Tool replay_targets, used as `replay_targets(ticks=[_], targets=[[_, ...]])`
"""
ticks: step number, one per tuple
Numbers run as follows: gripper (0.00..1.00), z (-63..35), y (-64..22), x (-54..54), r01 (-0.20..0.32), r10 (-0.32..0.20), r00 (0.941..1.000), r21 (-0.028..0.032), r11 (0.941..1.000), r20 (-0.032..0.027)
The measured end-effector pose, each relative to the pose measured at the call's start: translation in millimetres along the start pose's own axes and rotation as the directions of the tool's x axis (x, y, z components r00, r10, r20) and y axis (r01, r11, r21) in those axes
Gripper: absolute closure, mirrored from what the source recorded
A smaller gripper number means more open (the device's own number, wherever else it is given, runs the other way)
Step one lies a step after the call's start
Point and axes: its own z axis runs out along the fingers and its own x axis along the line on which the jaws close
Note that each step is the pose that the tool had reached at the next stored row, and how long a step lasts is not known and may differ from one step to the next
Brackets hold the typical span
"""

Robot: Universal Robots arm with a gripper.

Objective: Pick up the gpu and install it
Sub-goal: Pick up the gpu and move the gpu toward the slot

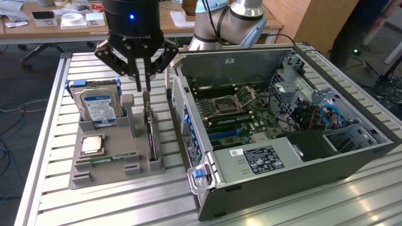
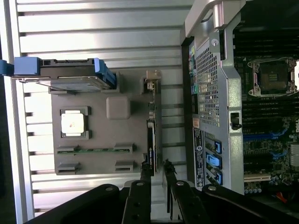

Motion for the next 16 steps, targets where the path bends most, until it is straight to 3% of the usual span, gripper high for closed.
replay_targets(ticks=[1,3,6,7,11,16], targets=[[0.77,0.0,0.0,0.0,0.000,0.000,1.0000,0.0000,1.0000,0.0000],[0.65,0.0,0.0,0.0,0.000,0.000,1.0000,0.0000,1.0000,0.0000],[0.59,0.0,0.0,0.0,0.000,0.000,1.0000,0.0000,1.0000,0.0000],[0.53,0.0,0.0,0.0,0.000,0.000,1.0000,0.0000,1.0000,0.0000],[0.53,0.9,-0.1,0.0,0.000,0.000,1.0000,-0.0001,1.0000,0.0001],[0.53,9.6,-0.4,0.2,0.000,0.000,1.0000,-0.0001,1.0000,0.0000]])
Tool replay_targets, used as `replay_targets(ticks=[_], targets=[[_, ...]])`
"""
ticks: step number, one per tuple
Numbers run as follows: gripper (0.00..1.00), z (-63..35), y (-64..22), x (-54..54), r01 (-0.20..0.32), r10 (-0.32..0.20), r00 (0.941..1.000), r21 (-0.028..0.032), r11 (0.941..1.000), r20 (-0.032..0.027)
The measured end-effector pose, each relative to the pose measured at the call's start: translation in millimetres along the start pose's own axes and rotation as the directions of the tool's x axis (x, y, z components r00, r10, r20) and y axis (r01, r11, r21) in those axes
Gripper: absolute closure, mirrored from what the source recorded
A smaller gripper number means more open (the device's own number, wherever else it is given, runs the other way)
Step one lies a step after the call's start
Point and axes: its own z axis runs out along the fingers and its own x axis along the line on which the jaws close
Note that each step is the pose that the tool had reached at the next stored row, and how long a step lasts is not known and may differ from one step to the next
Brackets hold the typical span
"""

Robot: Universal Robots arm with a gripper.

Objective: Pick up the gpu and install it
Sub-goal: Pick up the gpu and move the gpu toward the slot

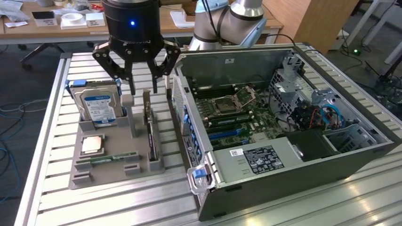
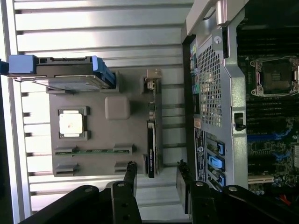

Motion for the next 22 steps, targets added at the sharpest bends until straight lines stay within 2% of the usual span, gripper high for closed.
replay_targets(ticks=[11,22], targets=[[0.53,19.3,-0.8,0.5,0.000,0.000,1.0000,0.0000,1.0000,0.0000],[0.53,25.2,-1.4,5.0,0.000,0.000,1.0000,-0.0006,1.0000,0.0000]])
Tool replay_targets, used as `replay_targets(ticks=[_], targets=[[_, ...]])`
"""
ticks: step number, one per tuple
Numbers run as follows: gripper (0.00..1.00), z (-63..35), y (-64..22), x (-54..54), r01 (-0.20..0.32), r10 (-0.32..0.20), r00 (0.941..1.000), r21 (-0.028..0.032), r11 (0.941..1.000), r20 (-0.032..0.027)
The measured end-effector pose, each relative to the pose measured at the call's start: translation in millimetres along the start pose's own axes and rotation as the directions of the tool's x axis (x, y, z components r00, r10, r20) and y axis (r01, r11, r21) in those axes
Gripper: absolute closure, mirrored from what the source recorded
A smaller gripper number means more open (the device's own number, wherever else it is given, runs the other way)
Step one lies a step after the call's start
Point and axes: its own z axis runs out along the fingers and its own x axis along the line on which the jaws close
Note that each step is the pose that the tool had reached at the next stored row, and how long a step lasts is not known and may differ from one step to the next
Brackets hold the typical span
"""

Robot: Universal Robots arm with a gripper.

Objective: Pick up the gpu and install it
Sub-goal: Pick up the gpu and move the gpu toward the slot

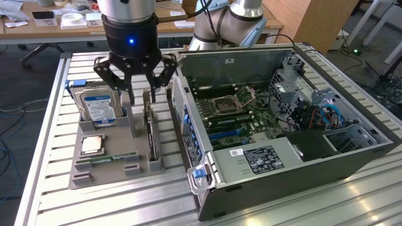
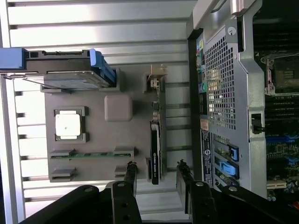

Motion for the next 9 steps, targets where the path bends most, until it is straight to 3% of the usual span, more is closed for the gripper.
replay_targets(ticks=[9], targets=[[0.53,16.2,-0.6,0.5,-0.001,0.001,1.0000,0.0001,1.0000,0.0000]])
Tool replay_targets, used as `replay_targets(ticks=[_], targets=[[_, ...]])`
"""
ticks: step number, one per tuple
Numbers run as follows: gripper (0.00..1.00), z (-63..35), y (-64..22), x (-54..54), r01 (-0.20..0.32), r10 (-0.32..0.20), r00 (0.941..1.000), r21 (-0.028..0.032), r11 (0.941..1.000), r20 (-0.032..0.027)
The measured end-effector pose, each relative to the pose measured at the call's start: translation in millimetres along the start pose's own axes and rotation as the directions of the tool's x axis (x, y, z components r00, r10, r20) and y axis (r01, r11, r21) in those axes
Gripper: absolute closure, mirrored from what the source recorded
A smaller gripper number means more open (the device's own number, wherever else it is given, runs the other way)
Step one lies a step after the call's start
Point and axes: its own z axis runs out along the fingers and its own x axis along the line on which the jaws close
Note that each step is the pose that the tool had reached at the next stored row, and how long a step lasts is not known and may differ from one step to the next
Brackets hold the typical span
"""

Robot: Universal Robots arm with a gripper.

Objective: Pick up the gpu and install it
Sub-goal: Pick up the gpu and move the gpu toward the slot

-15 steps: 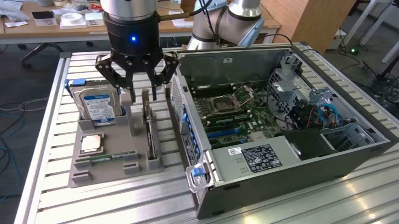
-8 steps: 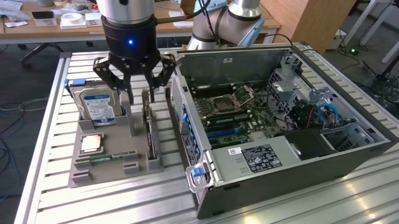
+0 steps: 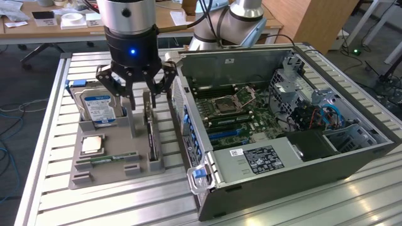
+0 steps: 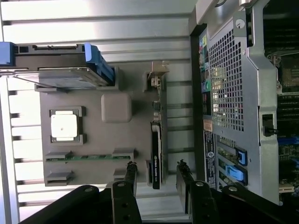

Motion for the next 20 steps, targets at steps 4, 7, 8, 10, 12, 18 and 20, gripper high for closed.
replay_targets(ticks=[4,7,8,10,12,18,20], targets=[[0.53,2.9,-0.1,0.1,0.000,0.000,1.0000,-0.0009,1.0000,-0.0003],[0.53,3.1,-0.1,0.1,0.000,0.000,1.0000,-0.0035,1.0000,-0.0002],[0.53,3.1,-0.1,0.0,0.000,0.000,1.0000,-0.0036,1.0000,-0.0002],[0.53,3.3,-0.1,0.1,0.000,0.000,1.0000,-0.0036,1.0000,-0.0002],[0.53,5.0,-0.2,0.1,0.000,0.000,1.0000,-0.0037,1.0000,-0.0001],[0.53,13.7,-0.6,0.3,0.000,0.000,1.0000,-0.0035,1.0000,-0.0002],[0.53,16.5,-0.7,0.4,0.000,0.000,1.0000,-0.0036,1.0000,-0.0002]])
